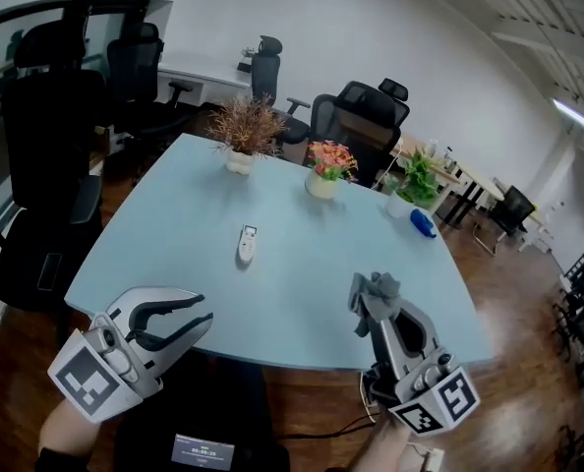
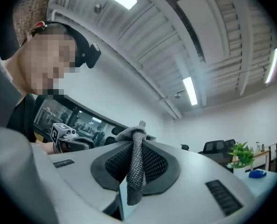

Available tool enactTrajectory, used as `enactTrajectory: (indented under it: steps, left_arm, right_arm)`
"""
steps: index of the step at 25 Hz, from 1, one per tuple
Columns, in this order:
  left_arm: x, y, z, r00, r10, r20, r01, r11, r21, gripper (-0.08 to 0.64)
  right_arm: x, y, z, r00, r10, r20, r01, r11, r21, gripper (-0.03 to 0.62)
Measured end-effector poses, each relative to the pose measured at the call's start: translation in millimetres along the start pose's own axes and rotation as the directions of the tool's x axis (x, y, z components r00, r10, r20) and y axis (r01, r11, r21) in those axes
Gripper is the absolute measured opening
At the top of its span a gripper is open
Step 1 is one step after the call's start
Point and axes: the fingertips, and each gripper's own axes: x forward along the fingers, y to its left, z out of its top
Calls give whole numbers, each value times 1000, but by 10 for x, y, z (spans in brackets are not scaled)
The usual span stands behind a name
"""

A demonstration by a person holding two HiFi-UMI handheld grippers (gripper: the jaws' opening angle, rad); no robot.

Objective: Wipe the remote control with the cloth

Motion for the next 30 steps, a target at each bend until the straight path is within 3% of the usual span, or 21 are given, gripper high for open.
enactTrajectory:
  steps: [4, 8, 17, 25, 30]
  left_arm:
    - [-153, -346, 277, 1000, -11, 16, 12, 1000, -23, 59]
    - [-238, -596, 410, 999, -24, -25, 24, 1000, -15, 58]
    - [-592, -1248, 600, 994, -83, -69, 83, 997, -9, 58]
    - [-1259, -1760, 974, 994, -93, -54, 93, 996, 10, 58]
    - [-1932, -2022, 1024, 991, -84, -102, 82, 996, -21, 58]
  right_arm:
    - [-455, 415, 517, 996, -14, 90, 20, 998, -61, 28]
    - [-759, 724, 865, 993, -27, 118, 44, 989, -139, 28]
    - [-1302, 1189, 858, 996, -74, 41, 77, 992, -104, 28]
    - [-1691, 2078, 1179, 997, -68, 45, 73, 987, -141, 28]
    - [-1818, 2732, 1230, 998, -58, 11, 59, 991, -117, 28]
